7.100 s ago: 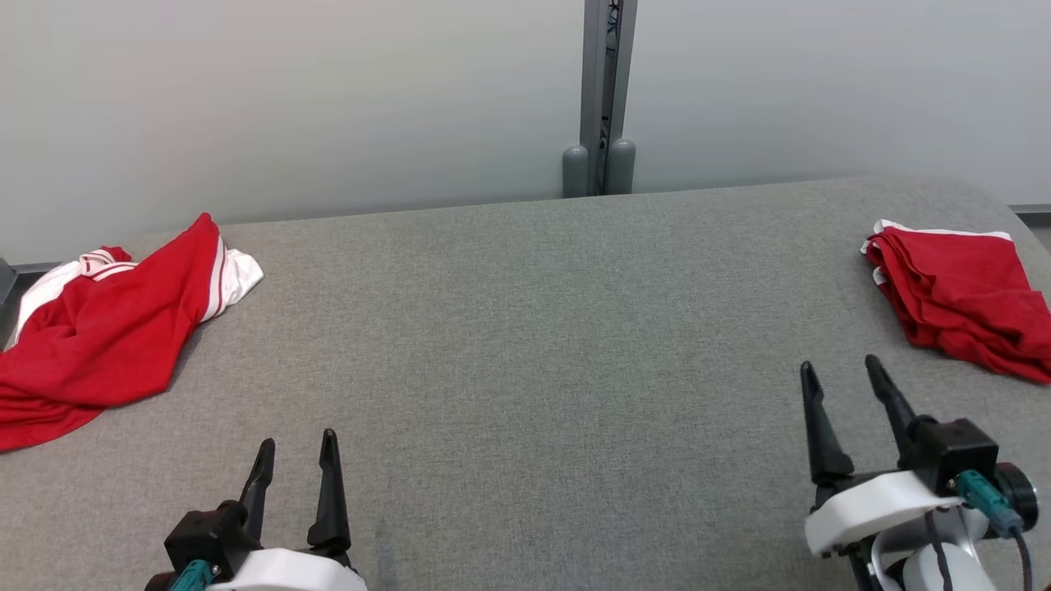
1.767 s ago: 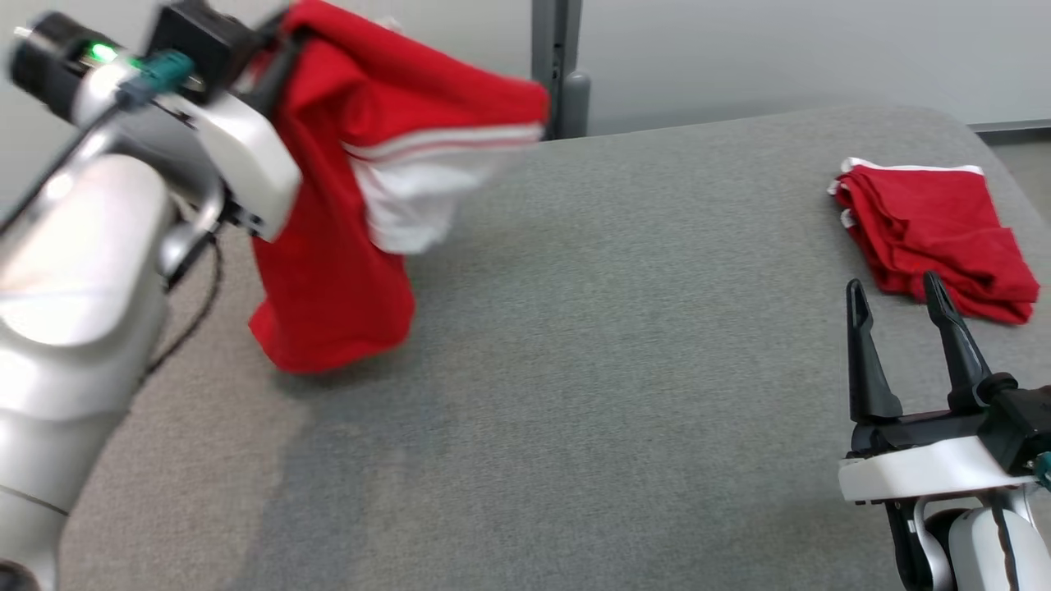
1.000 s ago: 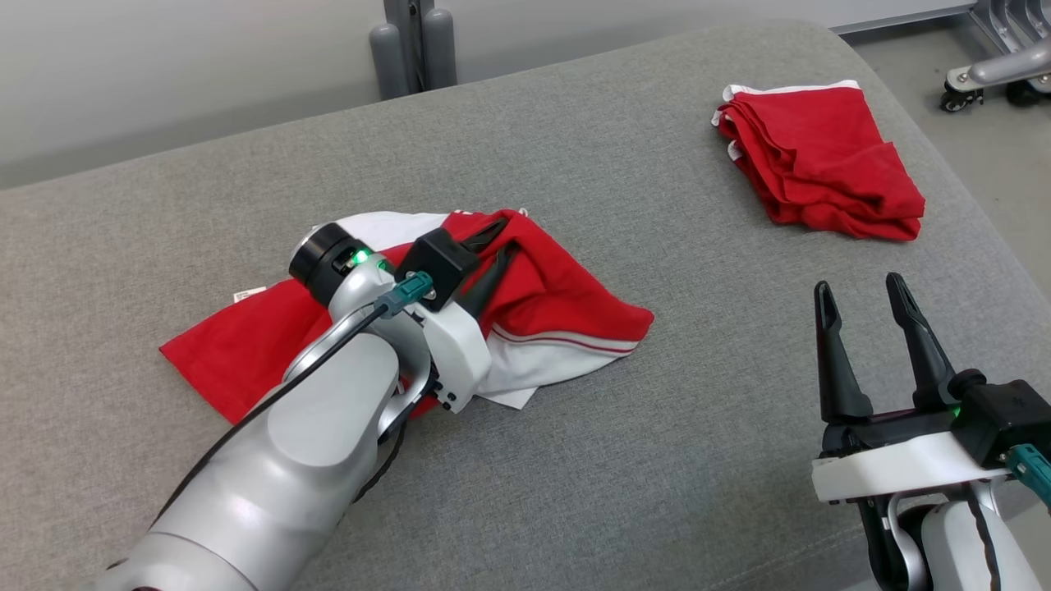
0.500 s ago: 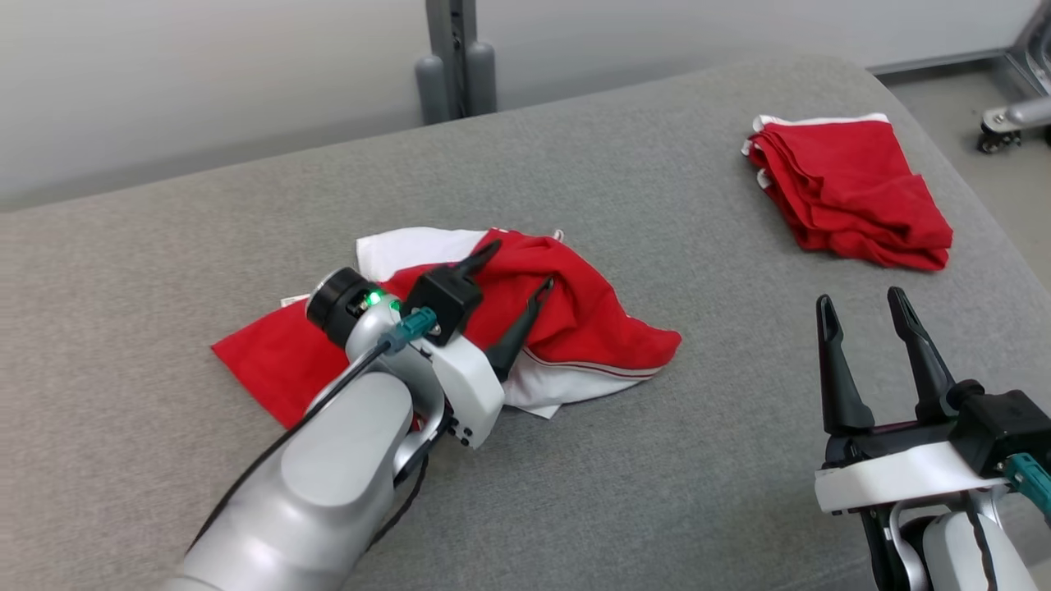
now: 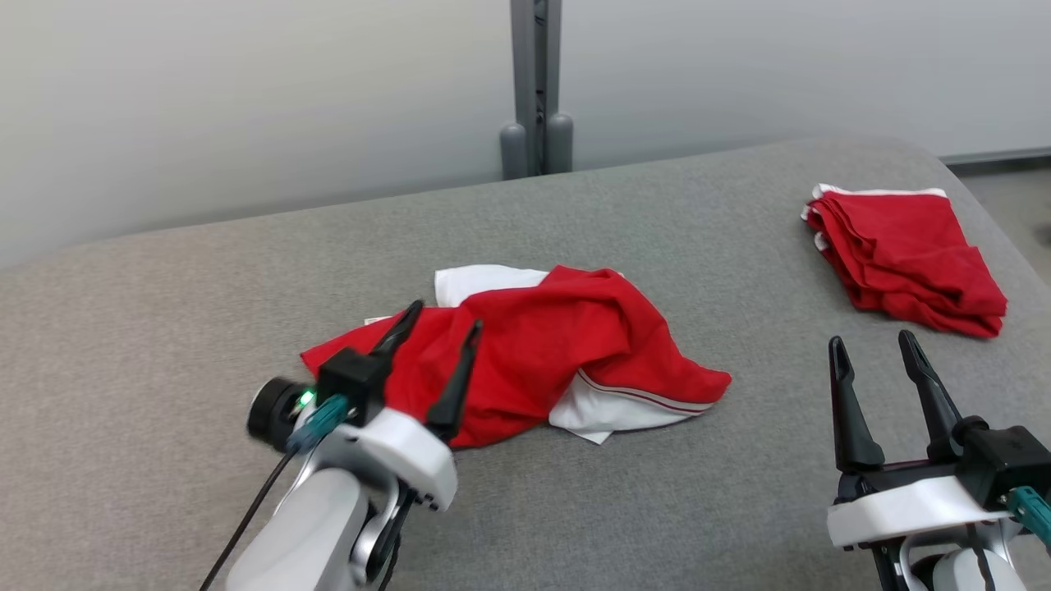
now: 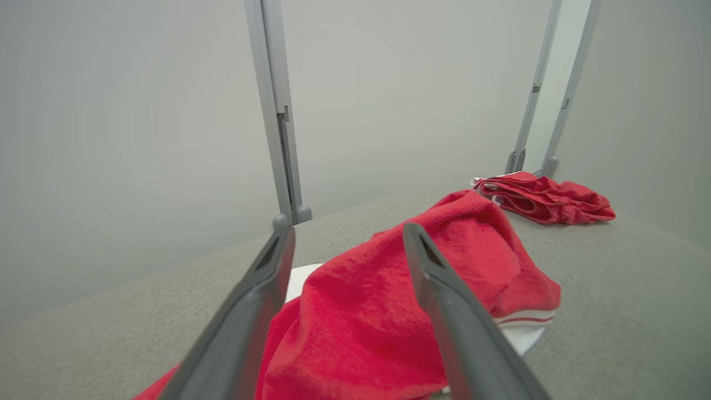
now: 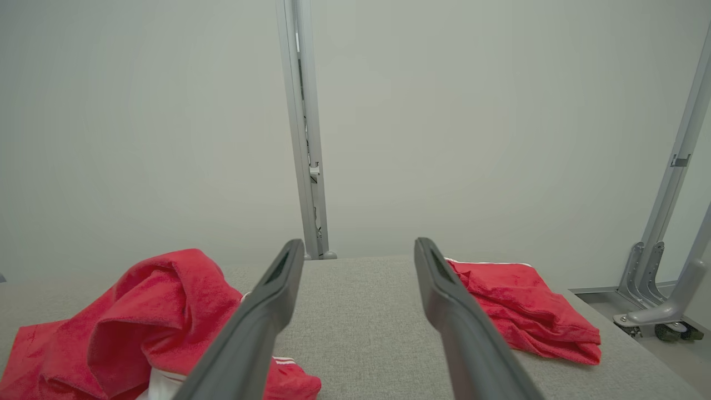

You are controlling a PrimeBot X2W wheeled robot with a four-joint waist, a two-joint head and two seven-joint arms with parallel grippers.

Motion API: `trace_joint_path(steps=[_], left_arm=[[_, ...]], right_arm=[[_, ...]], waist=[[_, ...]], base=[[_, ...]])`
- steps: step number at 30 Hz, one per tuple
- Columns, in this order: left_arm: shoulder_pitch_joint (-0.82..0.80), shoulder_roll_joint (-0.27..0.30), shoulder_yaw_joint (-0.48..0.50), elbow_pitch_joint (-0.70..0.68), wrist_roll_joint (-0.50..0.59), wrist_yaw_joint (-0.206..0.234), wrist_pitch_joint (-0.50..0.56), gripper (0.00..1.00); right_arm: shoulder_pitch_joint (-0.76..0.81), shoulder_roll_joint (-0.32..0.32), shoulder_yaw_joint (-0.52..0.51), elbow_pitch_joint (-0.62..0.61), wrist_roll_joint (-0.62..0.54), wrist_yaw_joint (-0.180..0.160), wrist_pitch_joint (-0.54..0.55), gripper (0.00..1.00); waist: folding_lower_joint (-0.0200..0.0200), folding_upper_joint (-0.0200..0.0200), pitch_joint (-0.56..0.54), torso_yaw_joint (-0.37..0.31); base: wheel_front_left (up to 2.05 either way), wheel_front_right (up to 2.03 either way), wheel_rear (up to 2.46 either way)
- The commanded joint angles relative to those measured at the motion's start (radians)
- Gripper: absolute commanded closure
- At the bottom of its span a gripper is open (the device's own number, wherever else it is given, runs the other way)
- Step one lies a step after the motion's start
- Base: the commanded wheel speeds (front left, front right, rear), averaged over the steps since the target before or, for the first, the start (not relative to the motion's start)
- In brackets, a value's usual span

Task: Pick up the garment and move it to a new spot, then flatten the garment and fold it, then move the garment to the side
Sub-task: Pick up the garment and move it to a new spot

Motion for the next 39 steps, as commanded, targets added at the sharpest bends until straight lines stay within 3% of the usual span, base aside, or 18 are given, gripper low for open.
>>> trace_joint_path(steps=[1,9,14,24,39], left_arm=[[0.058,0.014,0.044,-0.043,-0.003,0.026,-0.005,0.0],[0.275,0.026,0.225,-0.196,0.012,0.111,-0.005,0.0],[0.372,0.015,0.312,-0.266,0.023,0.142,-0.005,0.0],[0.503,-0.027,0.429,-0.348,0.084,0.121,-0.005,0.0],[0.487,-0.06,0.482,-0.315,0.151,0.068,-0.005,0.0]], right_arm=[[0.017,-0.004,-0.008,-0.001,-0.007,0.0,-0.005,0.0],[0.06,-0.005,-0.019,-0.021,-0.009,0.0,-0.005,0.0],[0.08,-0.005,-0.022,-0.029,-0.001,0.0,-0.005,0.0],[0.095,-0.004,0.002,-0.019,0.035,0.0,-0.006,0.0],[0.07,-0.004,0.014,0.025,0.023,0.0,-0.006,0.0]], waist=[[0.0,-0.0001,-0.024,0.027],[0.0,-0.0001,-0.043,0.056],[0.0,-0.0001,-0.05,0.062],[0.0,-0.0001,-0.059,0.07],[0.0,-0.0001,-0.058,0.074]], base=[[0.0,0.0,0.0],[0.0,0.0,0.0],[0.0,0.0,0.0],[0.0,0.0,0.0],[0.0,0.0,0.0]])
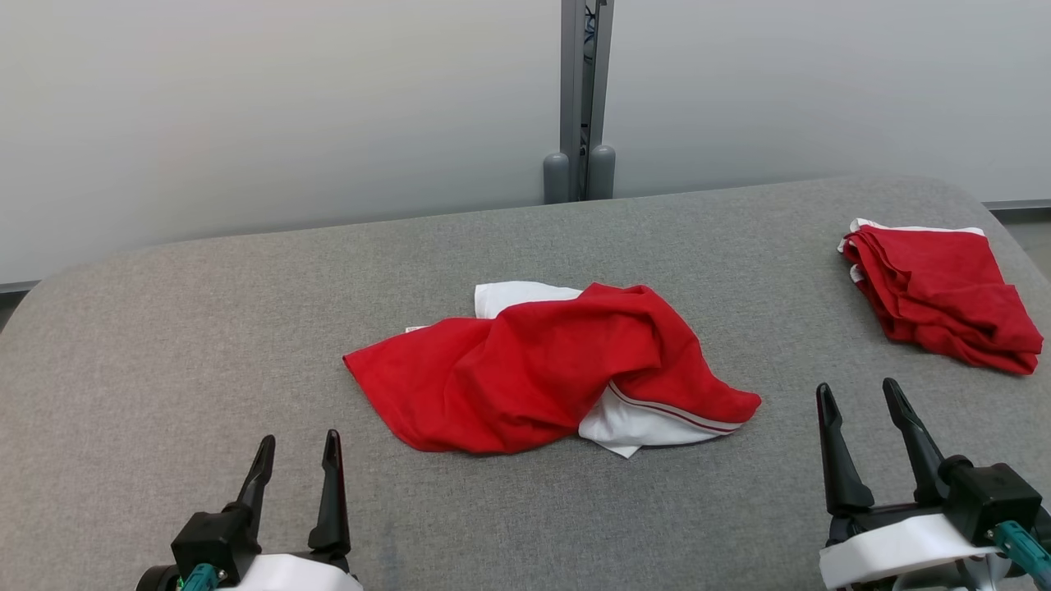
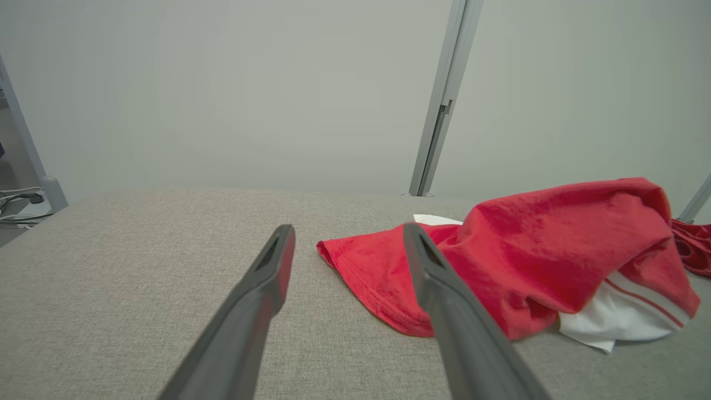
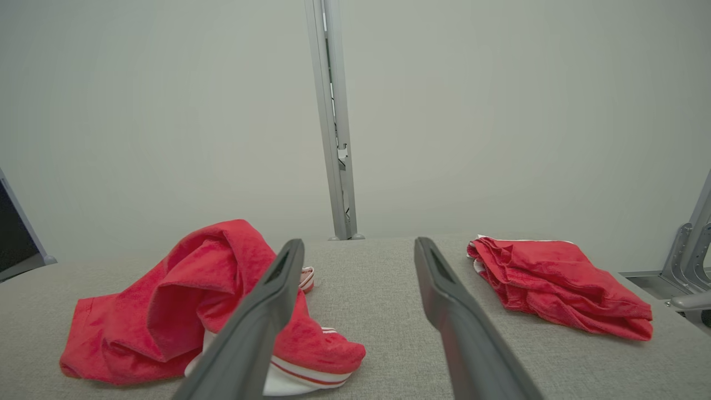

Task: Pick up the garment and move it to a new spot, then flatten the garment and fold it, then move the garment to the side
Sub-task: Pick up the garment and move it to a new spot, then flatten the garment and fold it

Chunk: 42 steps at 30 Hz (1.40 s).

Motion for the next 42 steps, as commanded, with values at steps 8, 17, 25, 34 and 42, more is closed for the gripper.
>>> trace_joint_path(steps=[8,17,25,34,42], left_arm=[[-0.018,-0.004,0.013,0.014,0.024,-0.018,-0.005,0.0],[-0.023,-0.008,0.016,0.023,0.029,-0.026,-0.005,0.0],[-0.025,-0.009,0.01,0.014,0.033,-0.028,-0.005,0.0],[-0.045,-0.009,-0.007,0.01,0.028,-0.036,-0.005,0.0],[-0.077,-0.009,-0.029,0.004,0.024,-0.035,-0.005,0.0]], right_arm=[[-0.009,-0.005,-0.005,0.002,-0.01,0.0,-0.005,0.0],[-0.008,-0.005,0.006,0.016,-0.012,0.0,-0.005,0.0],[-0.015,-0.004,0.033,0.059,-0.002,0.0,-0.005,0.0],[-0.064,-0.005,0.141,0.19,0.002,0.0,-0.005,0.0],[-0.177,-0.006,0.221,0.42,-0.001,0.0,0.007,0.0]], waist=[[0.0,0.0,0.003,0.003],[0.0,0.0,0.005,0.011],[0.0,0.0,0.016,0.033],[0.0,0.0,0.056,0.097],[0.0,0.0,0.118,0.187]], base=[[0.0,0.0,0.0],[0.0,0.0,0.0],[0.0,0.0,0.0],[0.0,0.0,0.0],[0.0,0.0,0.0]])
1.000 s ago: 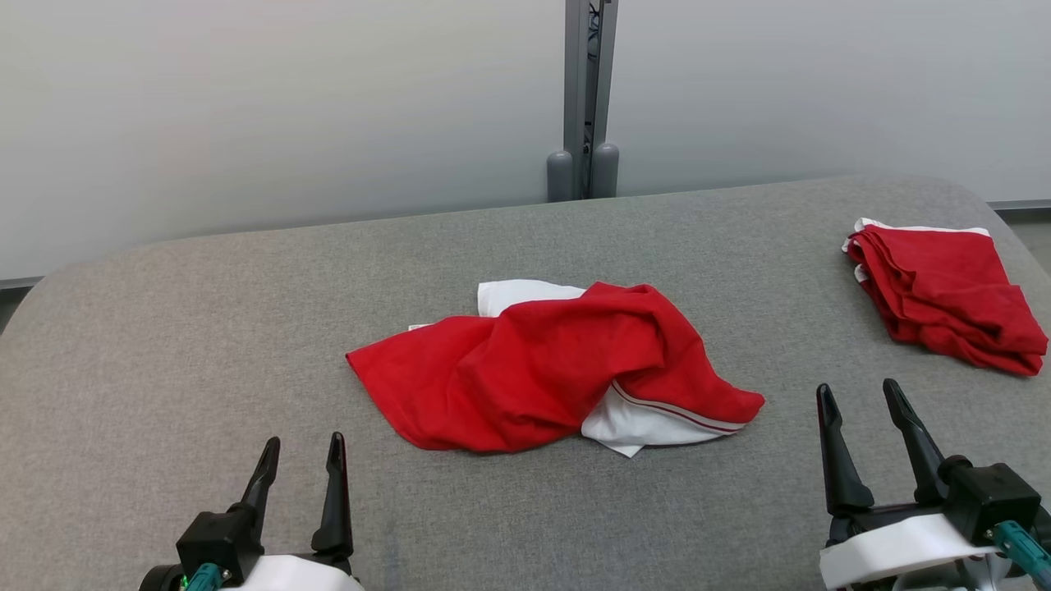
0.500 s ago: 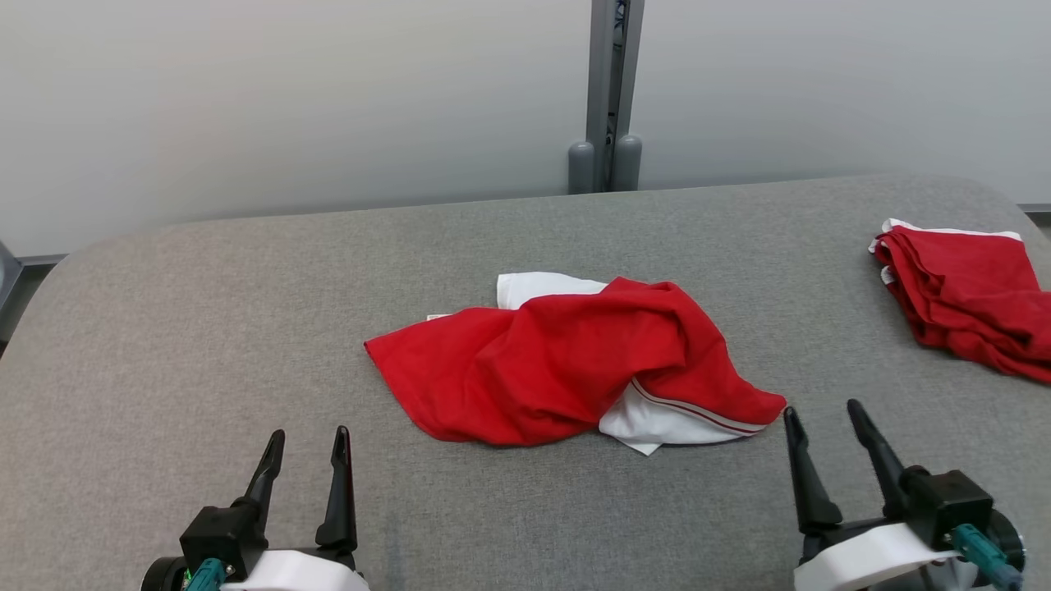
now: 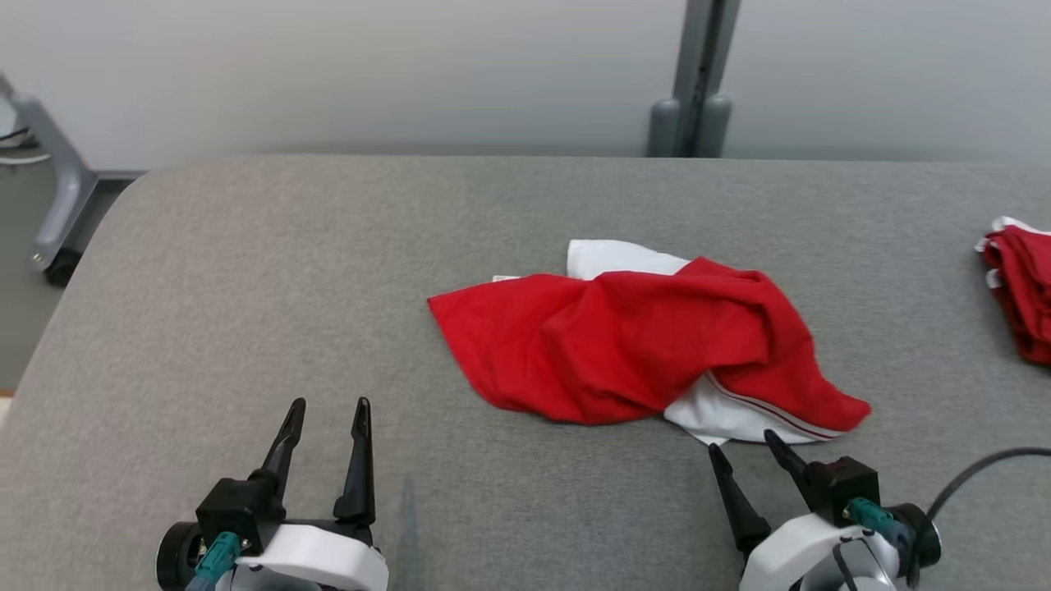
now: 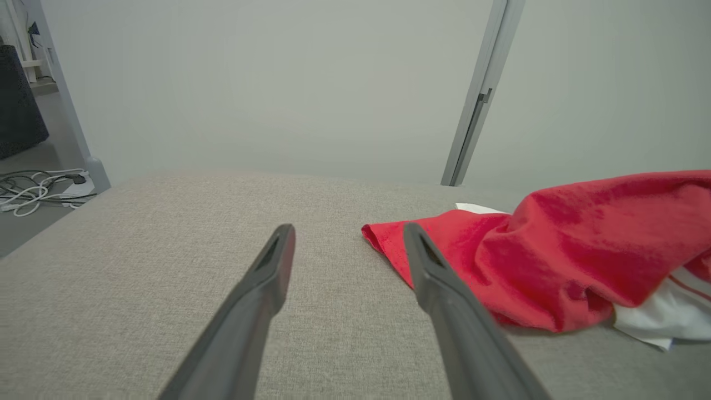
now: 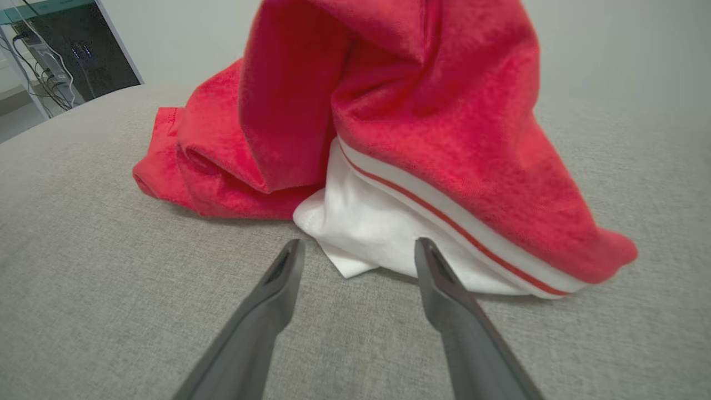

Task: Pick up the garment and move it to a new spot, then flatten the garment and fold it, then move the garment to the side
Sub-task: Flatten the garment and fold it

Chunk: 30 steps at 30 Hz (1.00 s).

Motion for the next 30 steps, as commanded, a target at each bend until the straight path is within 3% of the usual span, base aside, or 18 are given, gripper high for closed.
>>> trace_joint_path(steps=[1,12,14,15,16,17,18,30], left_arm=[[-0.022,0.004,-0.004,-0.004,-0.003,0.001,-0.005,0.0],[-0.035,0.004,-0.018,-0.002,-0.01,0.006,-0.005,0.0],[-0.034,0.004,-0.018,-0.001,-0.009,0.007,-0.005,0.0],[-0.032,0.004,-0.017,-0.001,-0.009,0.009,-0.005,0.0],[-0.027,0.004,-0.013,-0.002,-0.008,0.011,-0.005,0.0],[-0.027,0.004,-0.013,-0.002,-0.008,0.011,-0.005,0.0],[-0.023,0.004,-0.011,-0.002,-0.006,0.012,-0.005,0.0],[0.016,0.004,-0.005,0.005,0.005,0.005,-0.005,0.0]], right_arm=[[-0.037,-0.007,-0.006,0.047,-0.003,0.0,-0.003,0.0],[-0.153,-0.006,-0.071,0.263,-0.106,0.0,-0.01,0.0],[-0.16,-0.006,-0.076,0.291,-0.12,0.0,-0.009,0.53],[-0.163,-0.006,-0.075,0.299,-0.122,0.0,-0.01,0.65],[-0.166,-0.006,-0.072,0.303,-0.123,0.0,-0.011,0.84],[-0.166,-0.006,-0.072,0.303,-0.123,0.0,-0.011,0.84],[-0.169,-0.006,-0.069,0.305,-0.115,0.0,-0.011,1.0],[-0.064,-0.006,-0.057,0.03,-0.058,0.0,-0.013,1.0]], waist=[[0.0,-0.0001,0.036,0.046],[0.0,-0.0001,0.071,0.13],[0.0,-0.0001,0.07,0.133],[0.0,-0.0001,0.068,0.132],[0.0,-0.0001,0.065,0.127],[0.0,-0.0001,0.065,0.127],[0.0,-0.0001,0.062,0.122],[0.0,-0.0001,0.001,-0.05]], base=[[0.0,0.0,0.0],[0.0,0.0,0.0],[0.0,0.0,0.0],[0.0,0.0,0.0],[0.0,0.0,0.0],[0.0,0.0,0.0],[0.0,0.0,0.0],[0.0,0.0,0.0]])
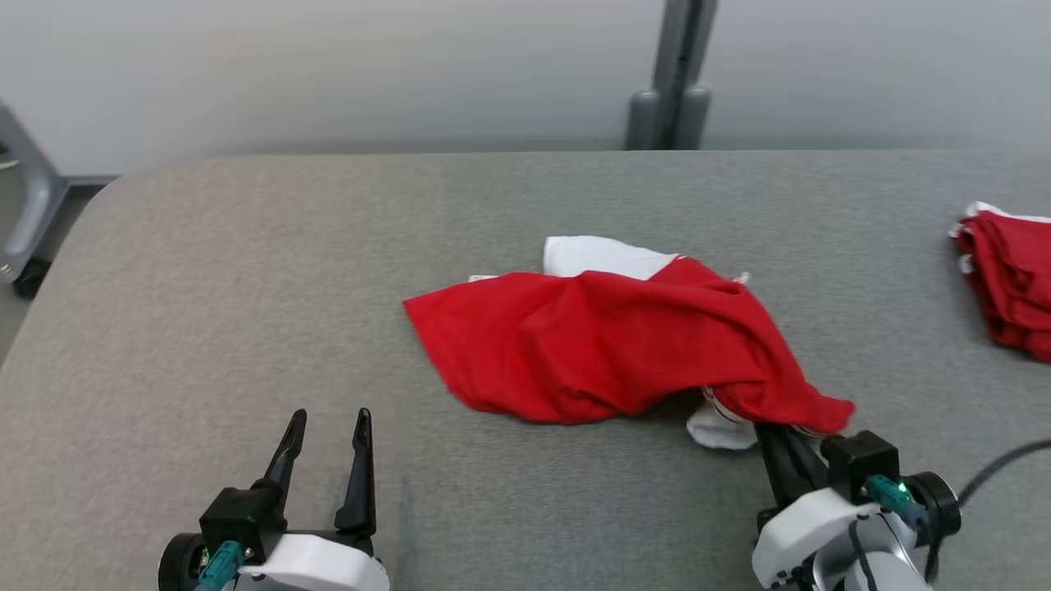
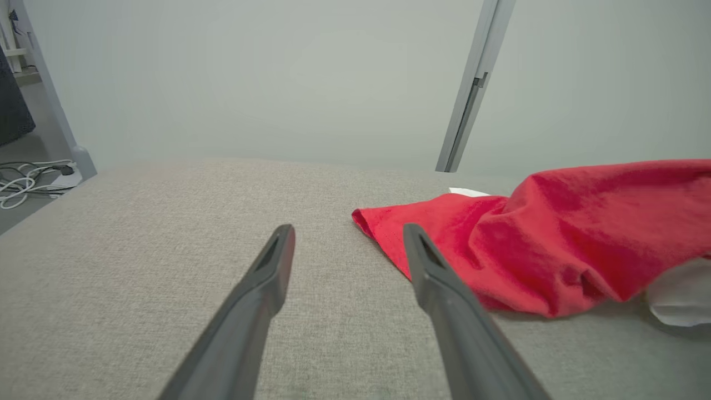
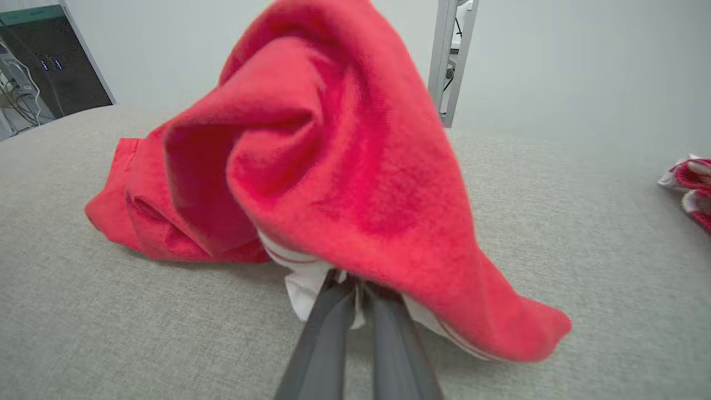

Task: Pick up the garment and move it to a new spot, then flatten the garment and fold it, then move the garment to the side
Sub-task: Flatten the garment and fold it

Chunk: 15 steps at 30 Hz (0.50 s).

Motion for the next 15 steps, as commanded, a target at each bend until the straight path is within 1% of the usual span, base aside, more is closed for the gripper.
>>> trace_joint_path(steps=[1,2,3,5,9,10,12,15], left_arm=[[0.01,0.004,0.003,0.002,0.004,-0.002,-0.005,0.0],[0.014,0.004,0.0,0.002,0.003,-0.001,-0.005,0.0],[0.014,0.004,0.0,0.002,0.003,-0.001,-0.005,0.0],[0.014,0.004,-0.003,0.002,0.001,-0.001,-0.005,0.0],[0.015,0.004,-0.011,0.002,-0.003,0.001,-0.005,0.0],[0.014,0.004,-0.01,0.003,-0.004,0.004,-0.005,0.0],[0.01,0.004,-0.011,0.006,-0.002,0.003,-0.005,0.0],[0.001,0.004,-0.011,0.008,0.0,0.001,-0.005,0.0]], right_arm=[[0.03,-0.006,-0.003,-0.032,-0.005,0.0,0.0,1.0],[0.06,-0.021,-0.014,-0.091,-0.006,0.0,0.007,1.0],[0.06,-0.021,-0.014,-0.091,-0.006,0.0,0.007,1.0],[0.096,-0.035,-0.013,-0.155,-0.013,0.0,0.034,1.0],[0.17,-0.082,-0.007,-0.289,-0.009,0.0,0.115,1.0],[0.205,-0.099,0.004,-0.347,0.018,0.0,0.157,1.0],[0.232,-0.126,0.007,-0.384,0.026,0.0,0.19,1.0],[0.258,-0.138,0.008,-0.405,0.036,0.0,0.217,1.0]], waist=[[0.0,0.0,-0.027,-0.059],[0.0,0.0,-0.034,-0.09],[0.0,0.0,-0.034,-0.09],[0.0,0.0,-0.04,-0.118],[0.0,0.0,-0.044,-0.158],[0.0,0.0,-0.043,-0.171],[0.0,0.0,-0.041,-0.178],[0.0,0.0,-0.036,-0.181]], base=[[0.0,0.0,0.0],[0.0,0.0,0.0],[0.0,0.0,0.0],[0.0,0.0,0.0],[0.0,0.0,0.0],[0.0,0.0,0.0],[0.0,0.0,0.0],[0.0,0.0,0.0]])
